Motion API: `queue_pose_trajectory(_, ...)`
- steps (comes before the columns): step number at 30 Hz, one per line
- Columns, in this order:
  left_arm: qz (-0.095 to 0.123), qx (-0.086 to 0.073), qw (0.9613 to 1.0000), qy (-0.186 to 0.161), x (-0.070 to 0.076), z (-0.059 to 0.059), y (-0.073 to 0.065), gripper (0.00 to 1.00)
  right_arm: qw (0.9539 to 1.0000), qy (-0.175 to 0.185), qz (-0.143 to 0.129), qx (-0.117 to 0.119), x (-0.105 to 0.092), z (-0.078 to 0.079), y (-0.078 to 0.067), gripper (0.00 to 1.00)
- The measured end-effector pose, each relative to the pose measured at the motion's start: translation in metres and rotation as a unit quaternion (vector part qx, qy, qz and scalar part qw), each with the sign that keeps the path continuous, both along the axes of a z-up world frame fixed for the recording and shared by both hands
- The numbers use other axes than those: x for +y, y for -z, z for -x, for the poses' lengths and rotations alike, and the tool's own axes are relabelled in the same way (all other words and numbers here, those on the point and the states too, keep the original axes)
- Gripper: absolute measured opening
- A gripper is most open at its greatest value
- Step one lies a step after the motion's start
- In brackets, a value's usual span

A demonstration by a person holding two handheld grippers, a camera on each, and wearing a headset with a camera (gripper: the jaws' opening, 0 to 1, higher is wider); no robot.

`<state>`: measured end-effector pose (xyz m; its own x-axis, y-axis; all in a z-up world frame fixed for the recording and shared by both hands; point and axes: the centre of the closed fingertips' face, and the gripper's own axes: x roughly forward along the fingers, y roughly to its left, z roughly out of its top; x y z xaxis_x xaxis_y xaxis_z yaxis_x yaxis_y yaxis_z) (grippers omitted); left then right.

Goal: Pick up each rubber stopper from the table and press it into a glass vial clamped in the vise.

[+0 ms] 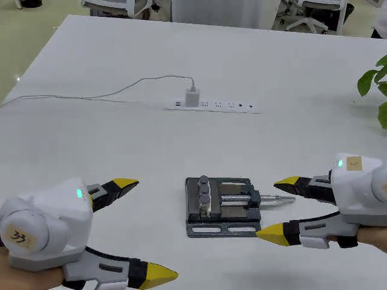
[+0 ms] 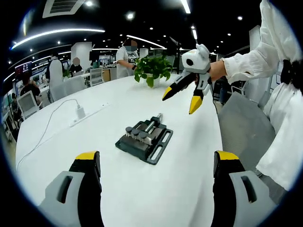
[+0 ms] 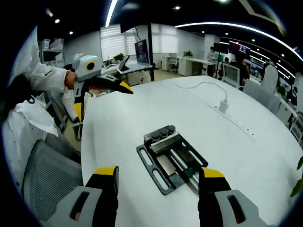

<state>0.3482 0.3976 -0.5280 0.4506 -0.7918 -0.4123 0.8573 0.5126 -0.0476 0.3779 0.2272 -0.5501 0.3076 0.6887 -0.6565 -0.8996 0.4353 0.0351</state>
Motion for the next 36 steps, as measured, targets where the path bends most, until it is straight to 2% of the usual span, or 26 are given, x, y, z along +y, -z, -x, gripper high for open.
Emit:
queue_pose_trajectory(7, -0.009, 0.005, 0.9999, -0.004, 0.001, 0.001, 0.005, 0.99, 0.9995, 0.019, -0.025, -0.003, -0.008, 0.003, 0.003, 0.72)
queue_pose_trajectory(14, -0.012, 0.007, 0.9999, -0.009, 0.002, 0.003, 0.009, 0.99, 0.9986, 0.018, -0.047, -0.012, -0.006, 0.005, -0.001, 0.79)
queue_pose_trajectory(25, -0.015, 0.010, 0.9998, -0.008, -0.001, 0.006, 0.014, 0.99, 0.9984, 0.016, -0.051, -0.021, -0.008, 0.009, -0.004, 0.80)
queue_pose_trajectory(36, -0.011, 0.005, 0.9999, -0.003, -0.004, 0.005, 0.010, 0.99, 0.9977, 0.019, -0.059, -0.027, -0.008, 0.010, -0.012, 0.81)
